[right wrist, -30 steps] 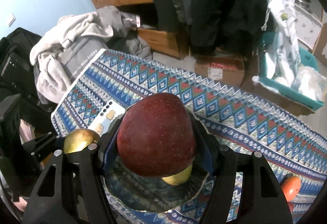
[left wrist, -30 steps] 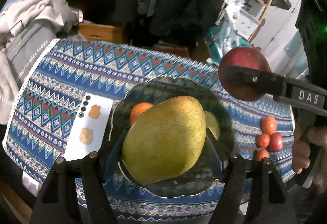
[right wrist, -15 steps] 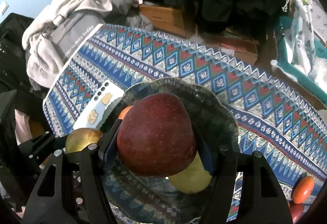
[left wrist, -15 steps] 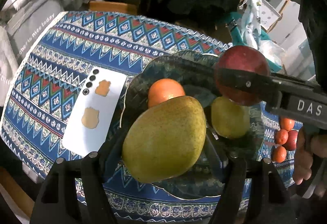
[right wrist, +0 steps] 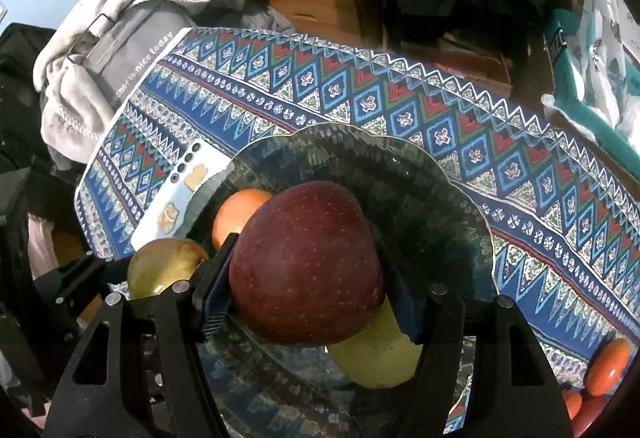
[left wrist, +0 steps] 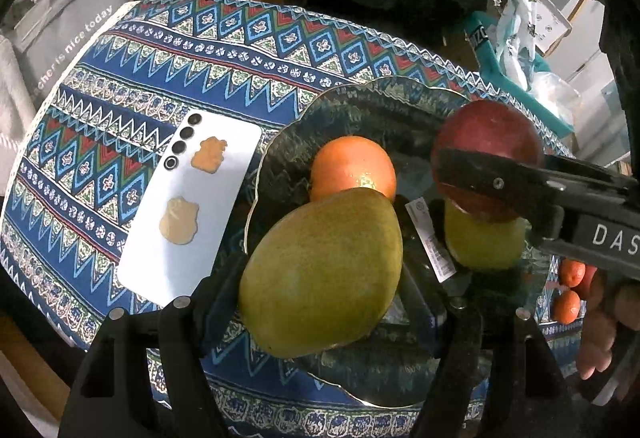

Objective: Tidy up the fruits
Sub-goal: 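Lower the mango and apple into the bowl and open both tools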

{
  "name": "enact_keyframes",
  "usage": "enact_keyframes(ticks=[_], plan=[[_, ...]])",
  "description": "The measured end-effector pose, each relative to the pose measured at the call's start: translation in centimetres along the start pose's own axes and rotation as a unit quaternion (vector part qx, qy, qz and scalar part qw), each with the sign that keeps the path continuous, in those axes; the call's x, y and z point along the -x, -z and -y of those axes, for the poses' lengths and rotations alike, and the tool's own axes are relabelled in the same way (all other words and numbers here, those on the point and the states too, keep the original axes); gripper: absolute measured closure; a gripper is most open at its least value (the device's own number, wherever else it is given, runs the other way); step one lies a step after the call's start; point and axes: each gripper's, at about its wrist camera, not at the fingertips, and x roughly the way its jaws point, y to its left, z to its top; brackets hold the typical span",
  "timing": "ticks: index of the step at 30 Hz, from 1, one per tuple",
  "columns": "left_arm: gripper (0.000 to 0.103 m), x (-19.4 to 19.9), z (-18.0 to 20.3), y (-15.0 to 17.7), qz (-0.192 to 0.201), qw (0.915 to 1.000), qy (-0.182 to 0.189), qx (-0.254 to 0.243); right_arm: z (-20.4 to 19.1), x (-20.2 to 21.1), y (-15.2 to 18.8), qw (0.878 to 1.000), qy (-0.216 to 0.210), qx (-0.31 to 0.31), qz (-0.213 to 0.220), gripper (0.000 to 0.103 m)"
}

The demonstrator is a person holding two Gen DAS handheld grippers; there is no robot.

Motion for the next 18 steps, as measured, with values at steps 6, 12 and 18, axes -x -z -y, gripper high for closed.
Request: enact_keyframes(ticks=[6,12,18], plan=[[0.028,0.0,0.1,0.0,-0.004,1.0,-0.001,-0.003,0.5,0.0,-0.1,1.0,-0.013,-0.009,-0.002,0.034],[0.028,0.7,0.8,0.0,0.008,0.9999,0.003,-0.011,0.8,-0.1,0.2,1.0,-0.013,-0.016,-0.005,0.031],[0.028,1.1,0.8,-0.1,0.01,0.9999,0.005,-0.01,1.5,0.9,0.2,0.999,-0.017,-0.031,0.006,0.031]])
